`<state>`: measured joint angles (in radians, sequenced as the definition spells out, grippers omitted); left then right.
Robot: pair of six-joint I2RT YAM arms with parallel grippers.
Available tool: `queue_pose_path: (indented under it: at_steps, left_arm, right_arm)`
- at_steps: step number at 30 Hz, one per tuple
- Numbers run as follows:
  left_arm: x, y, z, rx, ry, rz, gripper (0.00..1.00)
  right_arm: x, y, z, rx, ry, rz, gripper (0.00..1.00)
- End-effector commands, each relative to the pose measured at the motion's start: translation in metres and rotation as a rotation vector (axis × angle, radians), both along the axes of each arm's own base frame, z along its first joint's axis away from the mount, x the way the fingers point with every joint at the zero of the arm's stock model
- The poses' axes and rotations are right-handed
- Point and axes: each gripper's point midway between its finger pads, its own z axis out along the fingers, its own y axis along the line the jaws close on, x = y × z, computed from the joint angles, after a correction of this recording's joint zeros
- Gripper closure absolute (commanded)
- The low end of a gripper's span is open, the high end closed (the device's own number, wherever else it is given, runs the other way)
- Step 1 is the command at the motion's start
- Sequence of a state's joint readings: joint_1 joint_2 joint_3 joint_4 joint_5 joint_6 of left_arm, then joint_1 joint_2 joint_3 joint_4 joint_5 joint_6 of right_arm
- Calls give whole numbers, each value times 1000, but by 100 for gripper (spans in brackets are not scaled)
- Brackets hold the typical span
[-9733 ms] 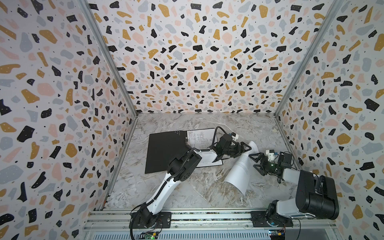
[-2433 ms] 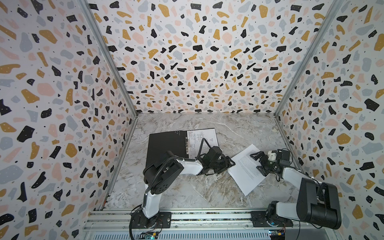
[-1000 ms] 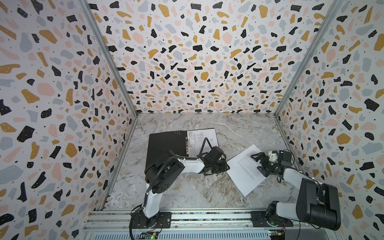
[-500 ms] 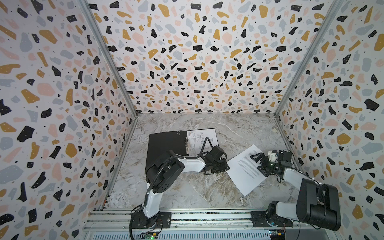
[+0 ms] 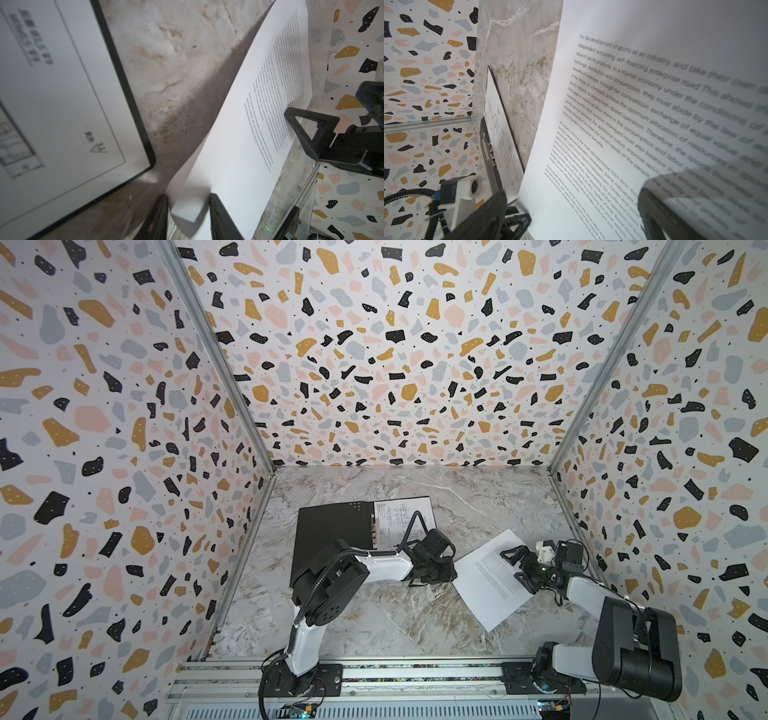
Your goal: Put the files into the folder
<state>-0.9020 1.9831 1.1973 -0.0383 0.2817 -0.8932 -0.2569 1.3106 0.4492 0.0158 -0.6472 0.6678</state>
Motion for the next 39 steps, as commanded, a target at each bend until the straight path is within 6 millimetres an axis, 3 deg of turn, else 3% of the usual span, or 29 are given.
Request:
queue_pose_path:
  at_steps: [1, 15, 39]
  left_arm:
    - [7, 5, -1, 35, -29, -14, 64]
    - [9, 13, 2, 39, -30, -10, 59]
    - [10, 7, 8, -2, -37, -19, 62]
  right_arm:
    - [-40, -9, -44, -43, 224, -55, 1]
    - [-46, -15, -51, -55, 246, -62, 1]
    - [-48, -16, -53, -59, 252, -62, 1]
